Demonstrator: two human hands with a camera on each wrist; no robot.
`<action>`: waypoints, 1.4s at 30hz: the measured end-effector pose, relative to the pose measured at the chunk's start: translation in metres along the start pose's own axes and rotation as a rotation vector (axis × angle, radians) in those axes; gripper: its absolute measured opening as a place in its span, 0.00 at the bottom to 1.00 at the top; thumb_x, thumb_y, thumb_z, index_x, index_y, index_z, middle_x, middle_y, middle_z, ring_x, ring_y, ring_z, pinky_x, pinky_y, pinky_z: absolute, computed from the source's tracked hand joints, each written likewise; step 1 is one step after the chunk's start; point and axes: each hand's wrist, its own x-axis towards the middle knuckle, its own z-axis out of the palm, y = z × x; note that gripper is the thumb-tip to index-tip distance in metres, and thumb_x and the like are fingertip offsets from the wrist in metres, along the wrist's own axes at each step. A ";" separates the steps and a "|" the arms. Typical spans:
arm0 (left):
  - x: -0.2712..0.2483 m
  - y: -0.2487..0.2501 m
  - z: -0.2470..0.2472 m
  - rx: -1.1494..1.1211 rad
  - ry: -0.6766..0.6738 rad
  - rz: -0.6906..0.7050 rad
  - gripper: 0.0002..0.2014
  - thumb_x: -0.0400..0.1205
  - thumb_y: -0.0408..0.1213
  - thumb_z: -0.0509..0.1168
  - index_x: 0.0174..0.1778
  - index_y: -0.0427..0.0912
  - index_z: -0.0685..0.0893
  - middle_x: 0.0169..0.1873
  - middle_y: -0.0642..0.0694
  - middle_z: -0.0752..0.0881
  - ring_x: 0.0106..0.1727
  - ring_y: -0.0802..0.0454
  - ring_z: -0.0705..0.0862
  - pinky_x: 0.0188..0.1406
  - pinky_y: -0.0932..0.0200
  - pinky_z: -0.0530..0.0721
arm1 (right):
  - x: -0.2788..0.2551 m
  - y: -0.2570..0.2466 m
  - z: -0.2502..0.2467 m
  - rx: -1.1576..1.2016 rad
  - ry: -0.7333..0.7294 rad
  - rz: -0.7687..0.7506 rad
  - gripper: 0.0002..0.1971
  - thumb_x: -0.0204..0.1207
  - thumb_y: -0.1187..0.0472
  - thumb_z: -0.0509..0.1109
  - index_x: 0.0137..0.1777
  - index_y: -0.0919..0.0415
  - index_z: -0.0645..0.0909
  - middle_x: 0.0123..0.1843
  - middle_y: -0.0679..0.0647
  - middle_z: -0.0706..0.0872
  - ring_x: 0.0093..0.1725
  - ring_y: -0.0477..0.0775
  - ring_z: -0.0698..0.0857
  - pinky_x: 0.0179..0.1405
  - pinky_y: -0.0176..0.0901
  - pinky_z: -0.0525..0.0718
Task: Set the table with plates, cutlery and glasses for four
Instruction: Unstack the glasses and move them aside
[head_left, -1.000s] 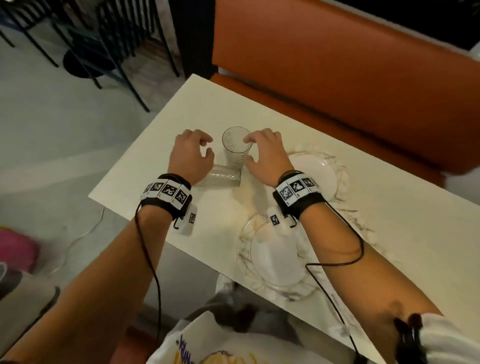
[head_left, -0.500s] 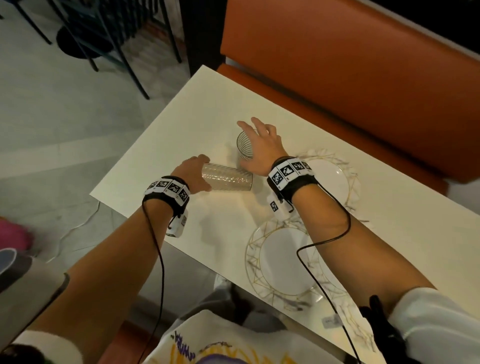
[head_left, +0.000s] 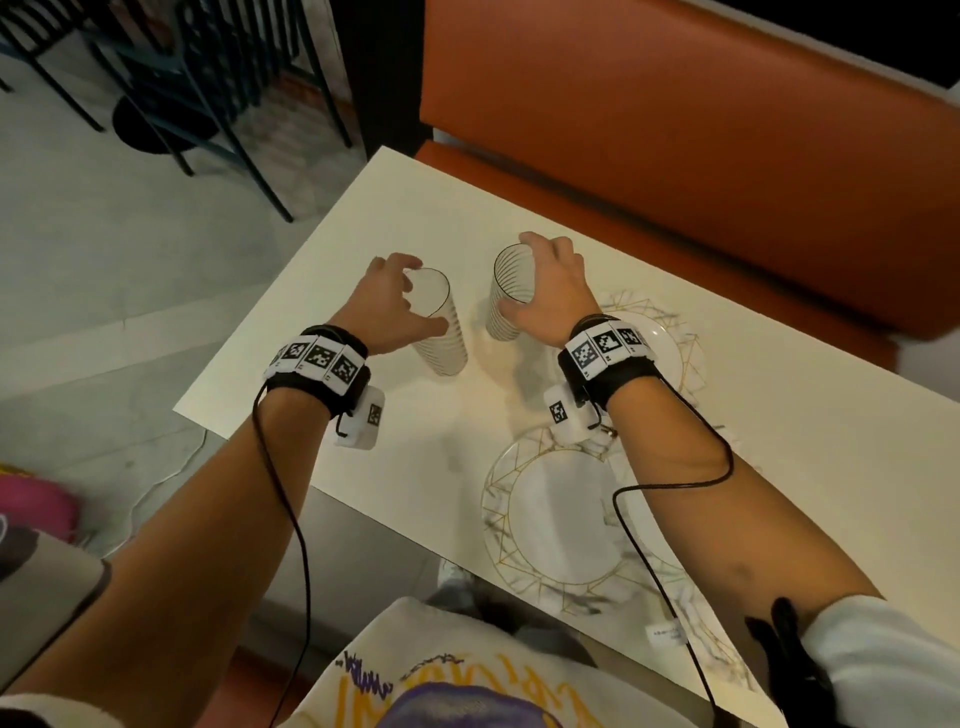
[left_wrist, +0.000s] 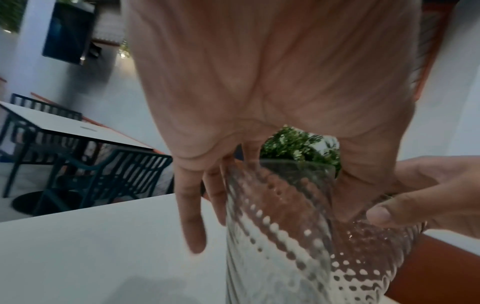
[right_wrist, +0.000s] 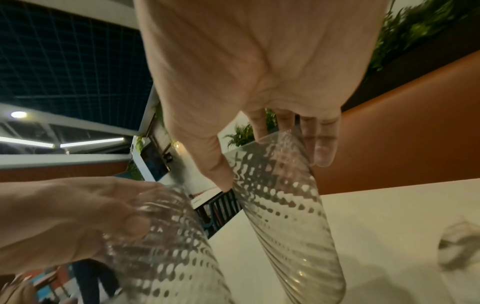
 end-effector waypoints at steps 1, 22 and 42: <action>0.001 0.012 0.004 -0.010 0.023 0.026 0.47 0.70 0.46 0.85 0.82 0.44 0.69 0.64 0.45 0.76 0.55 0.48 0.84 0.50 0.58 0.80 | -0.006 0.006 -0.006 0.019 0.026 0.008 0.43 0.72 0.49 0.79 0.85 0.52 0.63 0.76 0.59 0.68 0.76 0.65 0.68 0.74 0.60 0.76; -0.080 0.385 0.363 0.048 -0.272 0.509 0.45 0.68 0.43 0.87 0.79 0.43 0.72 0.70 0.46 0.76 0.67 0.50 0.79 0.69 0.51 0.81 | -0.288 0.354 -0.215 0.102 0.408 0.477 0.46 0.71 0.50 0.81 0.85 0.60 0.61 0.77 0.60 0.69 0.74 0.64 0.70 0.74 0.59 0.75; -0.179 0.515 0.630 0.126 -0.463 0.480 0.49 0.67 0.44 0.88 0.79 0.35 0.69 0.73 0.39 0.75 0.72 0.43 0.77 0.72 0.53 0.77 | -0.471 0.580 -0.262 0.096 0.490 0.819 0.46 0.65 0.51 0.85 0.81 0.56 0.66 0.76 0.62 0.69 0.74 0.66 0.71 0.70 0.61 0.80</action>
